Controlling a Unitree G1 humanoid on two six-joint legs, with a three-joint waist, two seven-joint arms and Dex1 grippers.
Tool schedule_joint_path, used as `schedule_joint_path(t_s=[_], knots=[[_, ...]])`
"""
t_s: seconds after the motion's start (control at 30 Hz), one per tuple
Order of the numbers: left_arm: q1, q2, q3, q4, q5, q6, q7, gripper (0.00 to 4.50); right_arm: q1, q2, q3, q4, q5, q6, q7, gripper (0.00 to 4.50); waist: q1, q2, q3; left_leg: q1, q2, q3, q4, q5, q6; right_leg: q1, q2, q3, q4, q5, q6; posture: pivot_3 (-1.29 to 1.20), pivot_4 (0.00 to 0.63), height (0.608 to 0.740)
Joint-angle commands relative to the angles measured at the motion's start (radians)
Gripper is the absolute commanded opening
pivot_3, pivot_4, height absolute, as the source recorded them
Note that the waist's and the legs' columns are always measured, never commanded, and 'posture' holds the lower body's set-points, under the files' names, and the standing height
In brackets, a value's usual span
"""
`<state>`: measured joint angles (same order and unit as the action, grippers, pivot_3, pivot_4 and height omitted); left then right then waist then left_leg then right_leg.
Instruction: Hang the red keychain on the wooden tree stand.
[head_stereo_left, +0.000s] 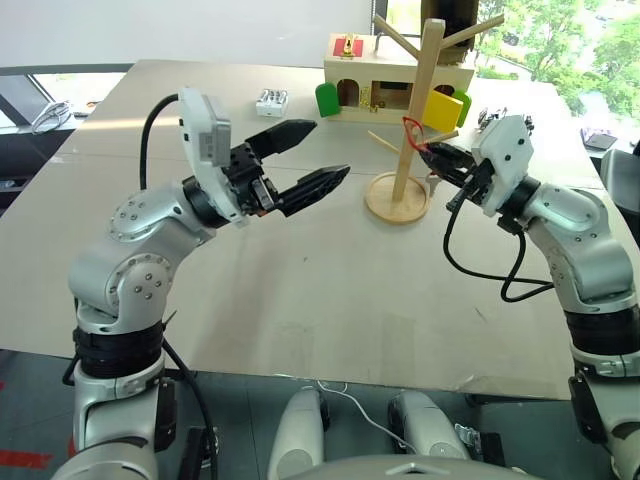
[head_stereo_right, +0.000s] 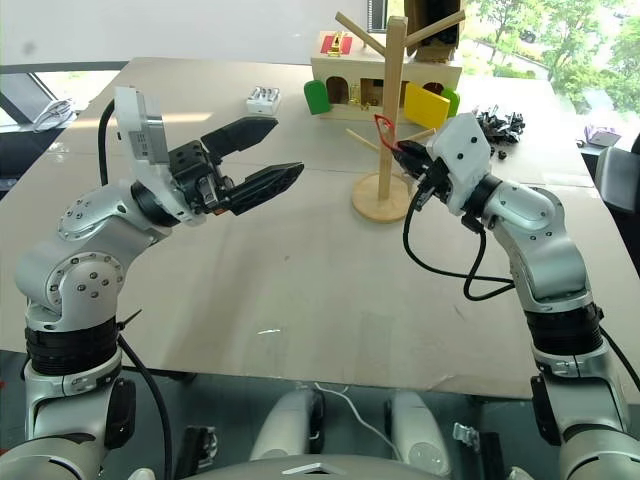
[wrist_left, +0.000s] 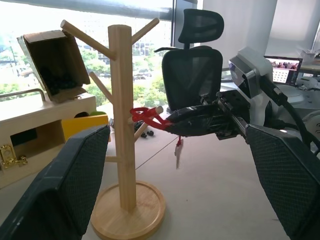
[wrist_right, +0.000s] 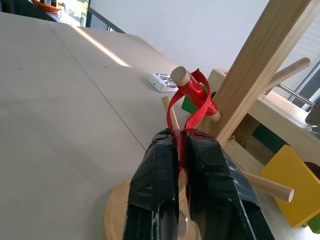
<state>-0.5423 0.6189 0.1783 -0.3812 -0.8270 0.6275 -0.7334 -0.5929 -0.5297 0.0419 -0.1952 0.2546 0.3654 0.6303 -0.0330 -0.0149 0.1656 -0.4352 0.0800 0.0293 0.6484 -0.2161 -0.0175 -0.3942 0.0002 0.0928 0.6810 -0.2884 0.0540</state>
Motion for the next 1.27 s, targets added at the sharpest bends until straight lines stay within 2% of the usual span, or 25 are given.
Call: schedule_joint_path(t_s=[0.03,0.2,0.3,0.53,0.7,0.83,0.9,1.07,1.27], knots=[[-0.018,0.012,0.015,-0.035,-0.007,-0.006,0.004,4.5,0.001,0.006,-0.007,-0.001,-0.014,-0.033,0.001,0.11,0.0,0.0,0.0,0.0,0.0,0.0,0.0,0.0,0.0,0.0,0.0,0.0,0.0,0.0,0.0,0.0,0.15,0.735],[-0.018,0.015,0.015,-0.034,-0.001,-0.01,0.002,4.5,-0.002,0.021,-0.014,0.026,-0.028,-0.062,-0.003,0.11,0.0,0.0,0.0,0.0,0.0,0.0,0.0,0.0,0.0,0.0,0.0,0.0,0.0,0.0,0.0,0.0,0.15,0.735],[-0.016,0.016,0.016,-0.034,0.0,-0.011,0.001,4.5,0.0,0.037,-0.026,0.04,-0.021,-0.079,-0.004,1.18,0.0,0.0,0.0,0.0,0.0,0.0,0.0,0.0,0.0,0.0,0.0,0.0,0.0,0.0,0.0,0.0,0.15,0.735],[-0.005,-0.003,0.001,-0.03,0.041,-0.026,0.033,4.5,0.024,0.072,-0.098,0.061,0.033,-0.095,-0.02,4.34,0.0,0.0,0.0,0.0,0.0,0.0,0.0,0.0,0.0,0.0,0.0,0.0,0.0,0.0,0.0,0.0,0.15,0.735],[0.06,-0.088,-0.045,0.046,0.204,-0.099,0.16,4.5,0.095,0.089,-0.195,0.163,0.012,-0.143,-0.127,4.44,0.016,0.0,0.0,0.001,0.0,0.001,0.0,0.0,0.0,0.001,0.0,0.001,0.0,0.0,0.0,0.0,0.15,0.735],[0.149,-0.235,-0.097,0.202,0.385,-0.256,0.308,4.5,0.178,0.157,-0.275,0.305,-0.049,-0.254,-0.312,4.44,0.019,0.0,-0.001,0.001,0.0,0.001,0.0,0.0,0.0,0.001,0.0,0.001,0.0,0.0,0.0,0.0,0.15,0.735],[0.182,-0.282,-0.111,0.284,0.459,-0.336,0.345,4.5,0.207,0.182,-0.288,0.352,-0.065,-0.296,-0.354,4.44,0.019,0.0,-0.001,0.002,0.0,0.002,0.0,0.0,0.0,0.001,0.0,0.002,0.0,0.0,0.0,0.0,0.15,0.735],[0.201,-0.377,-0.078,0.454,0.534,-0.477,0.425,4.5,0.231,0.214,-0.319,0.419,-0.057,-0.352,-0.404,4.44,0.015,0.001,-0.001,0.001,0.0,0.004,0.0,0.0,0.0,-0.001,0.0,0.004,0.002,0.0,0.0,0.0,0.15,0.735],[0.173,-0.416,-0.061,0.556,0.569,-0.563,0.466,4.5,0.268,0.227,-0.309,0.487,-0.082,-0.449,-0.412,4.44,0.017,0.001,-0.001,0.002,0.0,0.004,0.0,0.0,0.0,-0.001,0.0,0.004,0.002,0.0,0.0,0.0,0.15,0.735]])
